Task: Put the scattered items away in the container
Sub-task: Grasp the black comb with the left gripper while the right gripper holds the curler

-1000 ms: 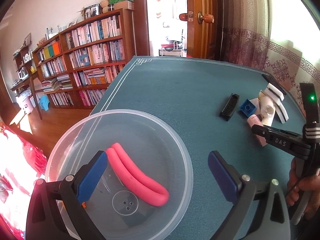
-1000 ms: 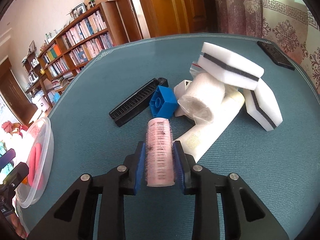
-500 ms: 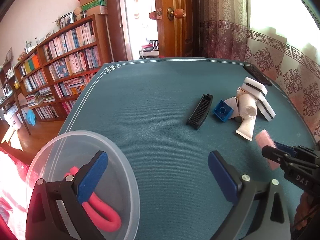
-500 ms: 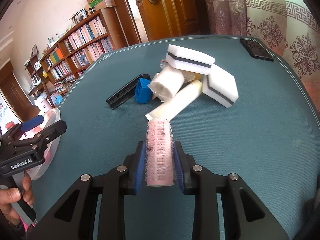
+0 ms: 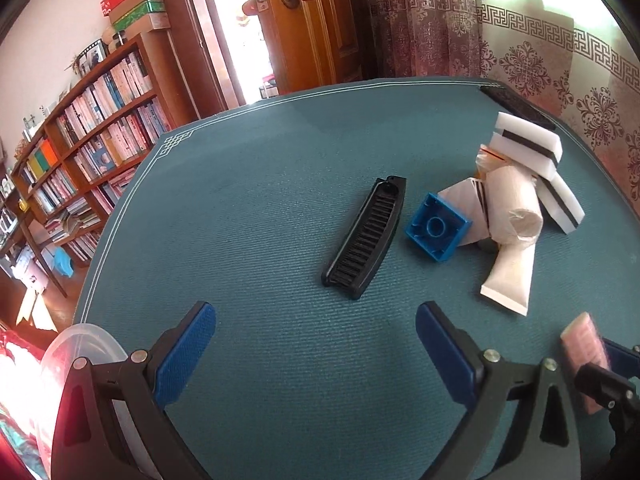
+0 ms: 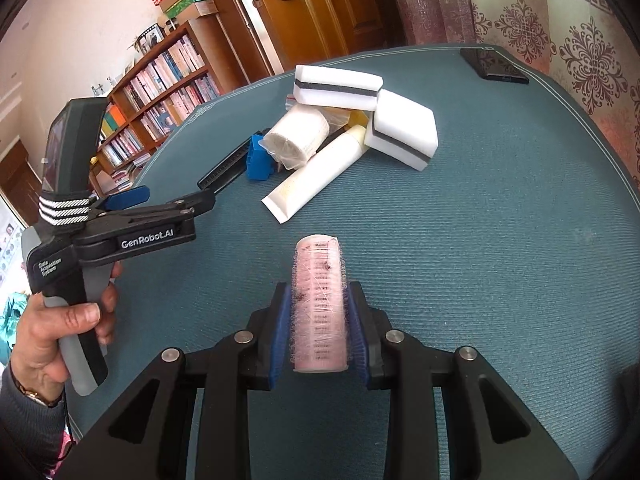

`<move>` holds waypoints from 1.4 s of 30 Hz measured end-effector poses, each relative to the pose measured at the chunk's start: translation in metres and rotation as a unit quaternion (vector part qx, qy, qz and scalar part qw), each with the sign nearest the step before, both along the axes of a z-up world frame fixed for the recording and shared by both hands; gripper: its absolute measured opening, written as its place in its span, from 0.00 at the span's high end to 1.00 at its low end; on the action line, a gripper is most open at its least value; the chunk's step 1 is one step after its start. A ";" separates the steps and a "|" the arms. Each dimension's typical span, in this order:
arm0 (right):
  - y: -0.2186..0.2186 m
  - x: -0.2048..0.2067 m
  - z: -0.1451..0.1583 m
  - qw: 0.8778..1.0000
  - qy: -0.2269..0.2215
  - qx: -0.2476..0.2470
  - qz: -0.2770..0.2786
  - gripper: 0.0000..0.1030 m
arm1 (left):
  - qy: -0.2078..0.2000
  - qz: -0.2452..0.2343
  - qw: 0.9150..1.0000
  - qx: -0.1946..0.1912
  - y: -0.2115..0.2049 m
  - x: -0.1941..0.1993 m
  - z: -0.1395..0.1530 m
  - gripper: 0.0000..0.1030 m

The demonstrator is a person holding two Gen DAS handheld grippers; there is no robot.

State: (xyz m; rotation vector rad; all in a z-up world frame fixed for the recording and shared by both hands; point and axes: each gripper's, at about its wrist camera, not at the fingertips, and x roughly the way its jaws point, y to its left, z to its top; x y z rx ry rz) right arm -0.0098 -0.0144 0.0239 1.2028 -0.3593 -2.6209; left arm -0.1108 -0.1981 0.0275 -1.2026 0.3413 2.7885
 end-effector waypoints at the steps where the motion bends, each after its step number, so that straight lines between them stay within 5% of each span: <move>1: 0.001 0.000 0.000 1.000 0.000 -0.004 0.000 0.70 | -0.006 0.001 1.000 0.003 0.000 -0.005 -0.001 0.02; 15: 0.008 -0.003 -0.005 0.999 0.002 -0.035 0.001 0.70 | -0.024 0.013 1.000 0.015 0.013 -0.044 -0.011 0.10; 26: 0.011 -0.004 -0.007 0.999 0.002 -0.039 0.001 0.70 | -0.027 -0.025 0.998 0.046 0.026 -0.052 -0.008 0.57; 34: 0.011 -0.005 -0.009 0.999 0.002 -0.041 0.001 0.70 | -0.029 -0.017 0.998 0.062 0.022 -0.041 -0.007 0.70; 42: 0.011 -0.007 -0.010 0.999 0.003 -0.039 -0.002 0.70 | -0.012 -0.009 0.996 0.086 0.013 -0.015 0.010 0.71</move>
